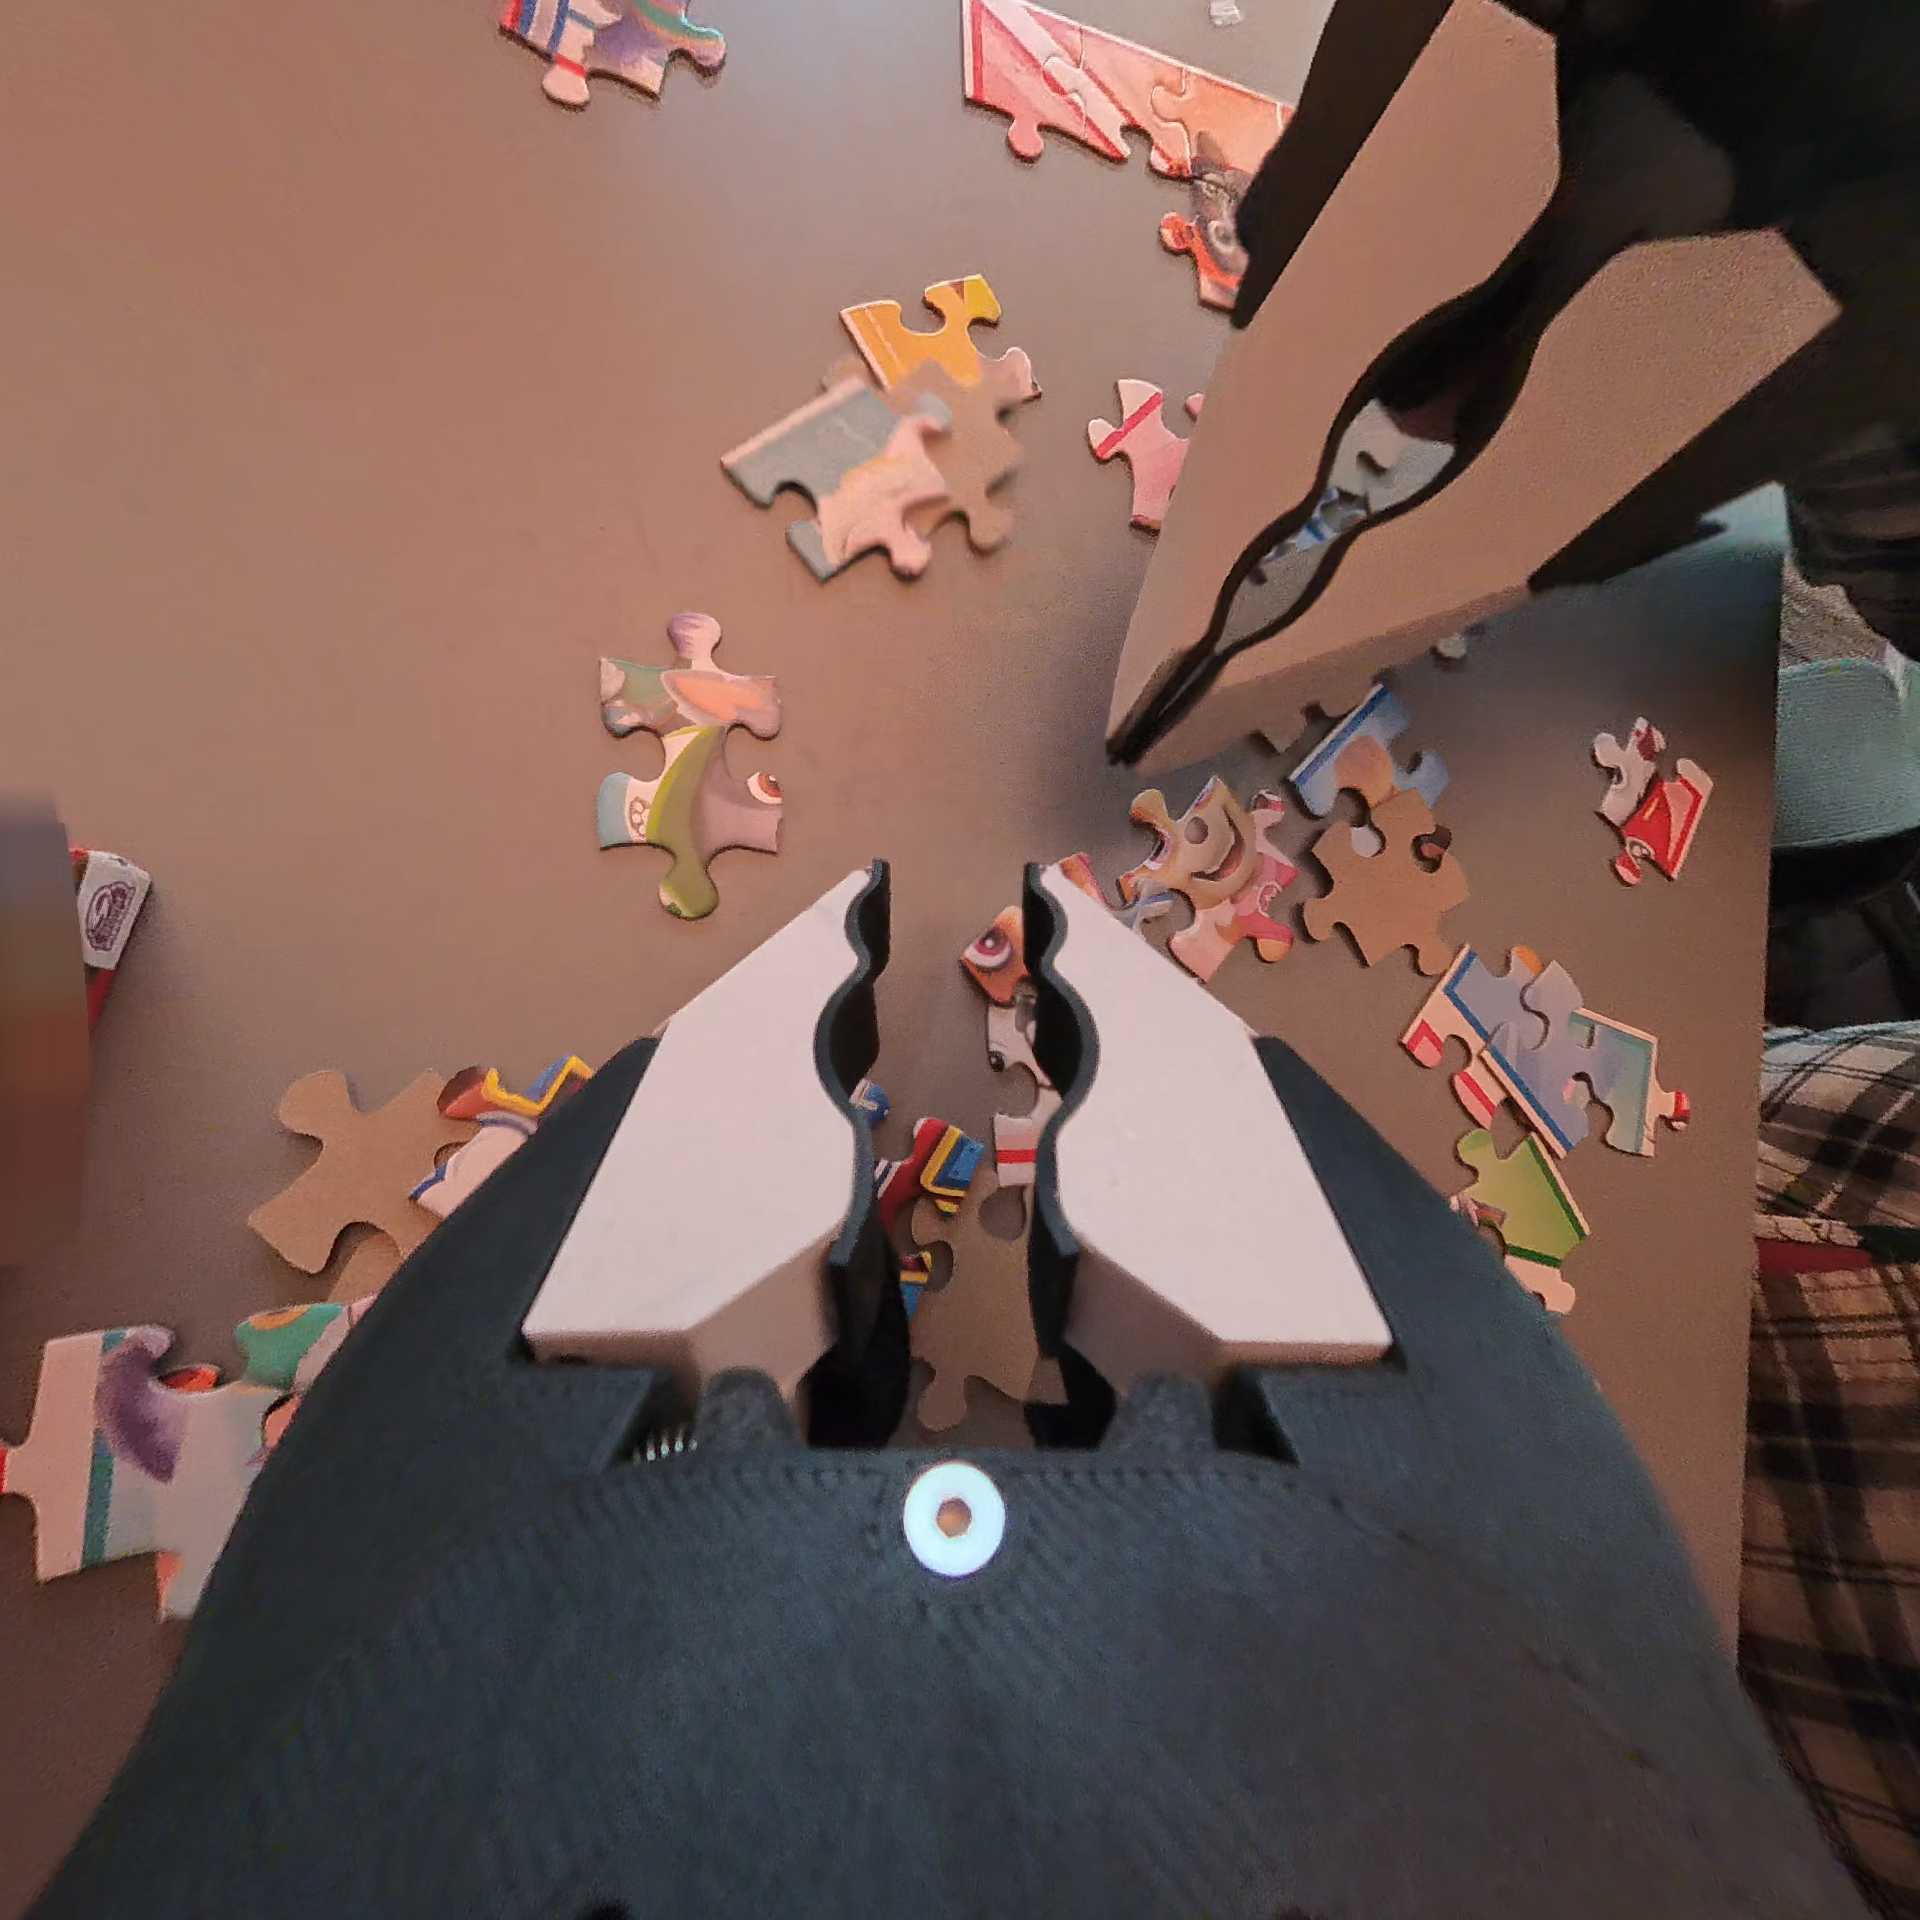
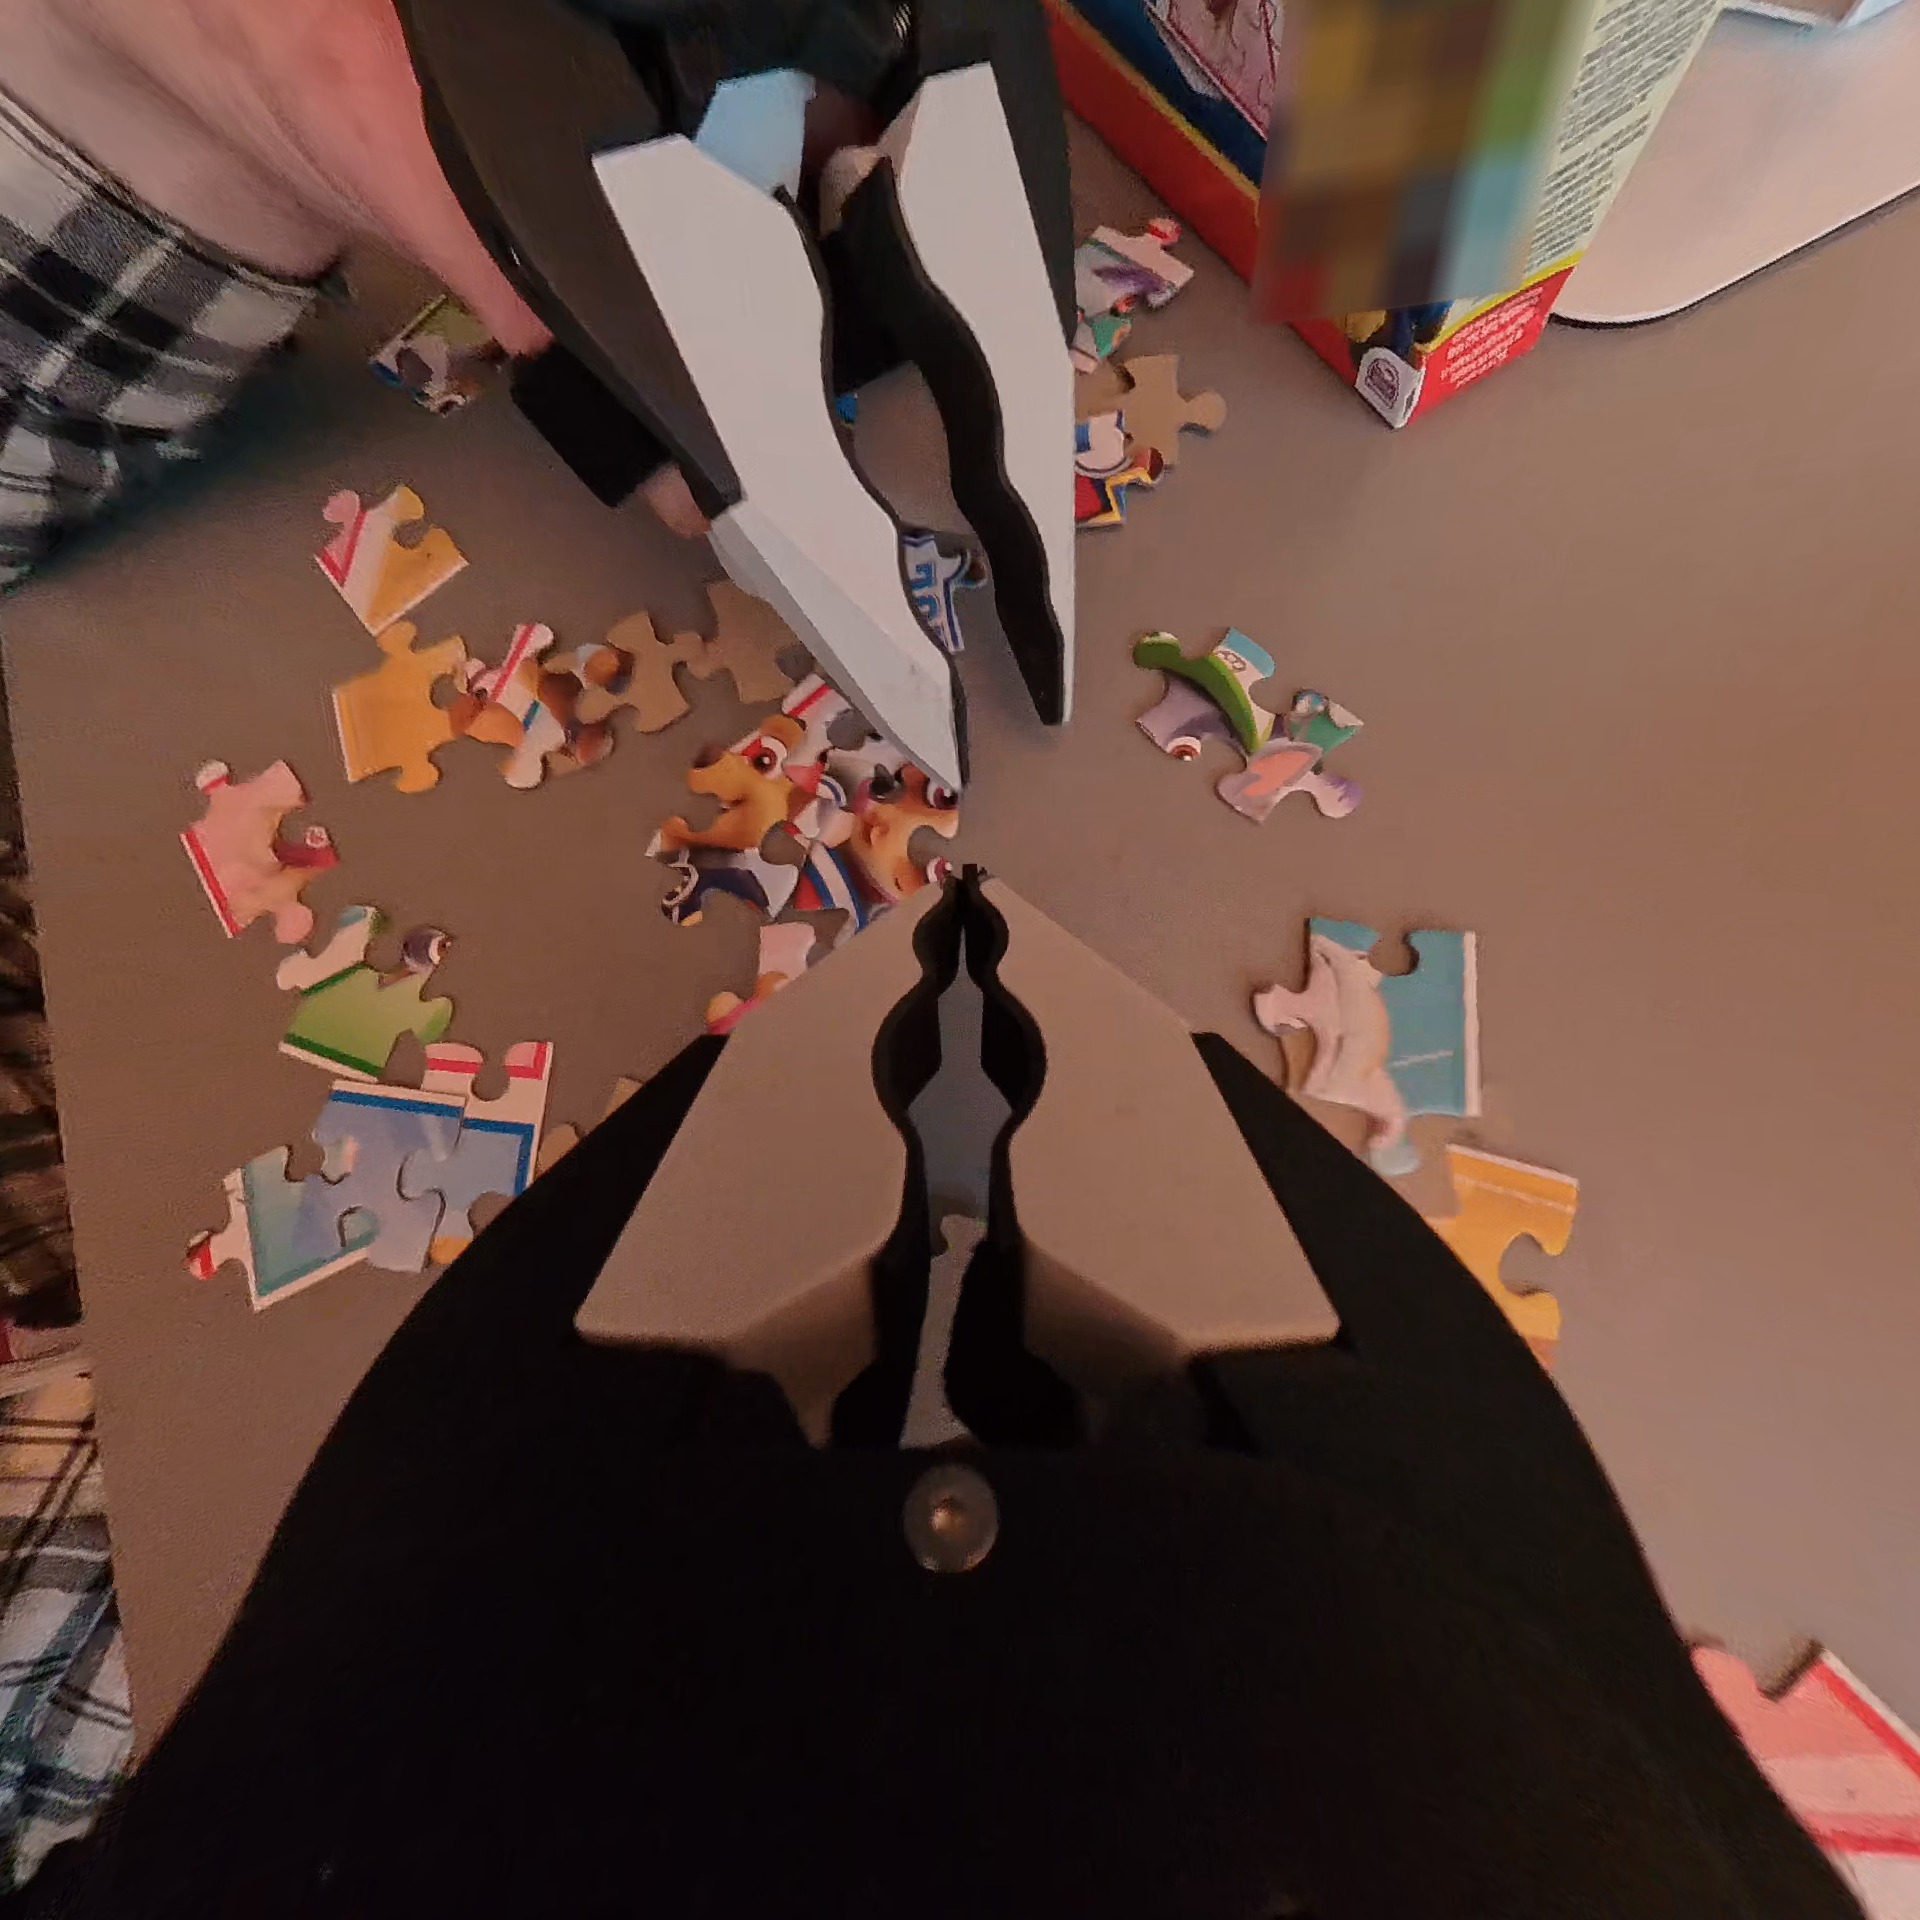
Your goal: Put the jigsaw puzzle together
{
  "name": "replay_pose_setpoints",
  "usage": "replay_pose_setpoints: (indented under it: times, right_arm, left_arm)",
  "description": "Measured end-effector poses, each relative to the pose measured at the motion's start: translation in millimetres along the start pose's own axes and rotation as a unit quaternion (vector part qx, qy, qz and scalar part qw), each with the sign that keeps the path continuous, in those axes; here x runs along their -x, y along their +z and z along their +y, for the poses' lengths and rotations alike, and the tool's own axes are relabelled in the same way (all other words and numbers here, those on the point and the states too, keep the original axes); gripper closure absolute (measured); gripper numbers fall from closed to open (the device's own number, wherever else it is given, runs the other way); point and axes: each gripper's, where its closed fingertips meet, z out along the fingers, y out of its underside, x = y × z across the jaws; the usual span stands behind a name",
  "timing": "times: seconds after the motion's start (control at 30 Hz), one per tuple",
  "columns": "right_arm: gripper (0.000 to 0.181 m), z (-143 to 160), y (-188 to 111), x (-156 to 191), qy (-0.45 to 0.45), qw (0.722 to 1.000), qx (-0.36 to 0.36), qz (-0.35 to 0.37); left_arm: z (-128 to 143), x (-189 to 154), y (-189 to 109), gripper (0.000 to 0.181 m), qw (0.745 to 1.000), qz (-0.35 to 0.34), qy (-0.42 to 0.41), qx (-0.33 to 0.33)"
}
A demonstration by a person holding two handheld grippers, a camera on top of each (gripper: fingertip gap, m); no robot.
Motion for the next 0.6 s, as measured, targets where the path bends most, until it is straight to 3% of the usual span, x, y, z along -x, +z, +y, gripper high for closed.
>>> replay_pose_setpoints:
  times: [0.1, 0.2, 0.3, 0.43, 0.6]
  right_arm:
    - [0.181, 5.3, -10.0, -4.6, -0.003, 1.000, 0.014, 0.026]
    - [0.152, 16.9, -24.5, -24.7, 0.009, 0.996, 0.037, 0.080]
    - [0.148, 35.0, -35.0, -47.0, 0.033, 0.991, 0.065, 0.110]
    - [0.136, 57.1, -33.5, -72.0, 0.049, 0.983, 0.107, 0.140]
    - [0.125, 57.5, -33.7, -91.5, 0.064, 0.983, 0.090, 0.150]
  left_arm:
    - [1.4, 2.3, -5.1, 0.157, 1.000, -0.014, 0.010, 0.006]
    - [-0.2, 5.0, -8.8, 0.158, 1.000, -0.022, 0.011, 0.001]
    - [-4.9, 7.5, -8.2, 0.158, 0.999, -0.034, 0.014, -0.009]
    - [-0.3, 7.2, 4.4, 0.156, 0.998, -0.047, 0.028, 0.014]
    - [3.9, 6.8, 14.1, 0.156, 0.998, -0.045, 0.030, 0.028]
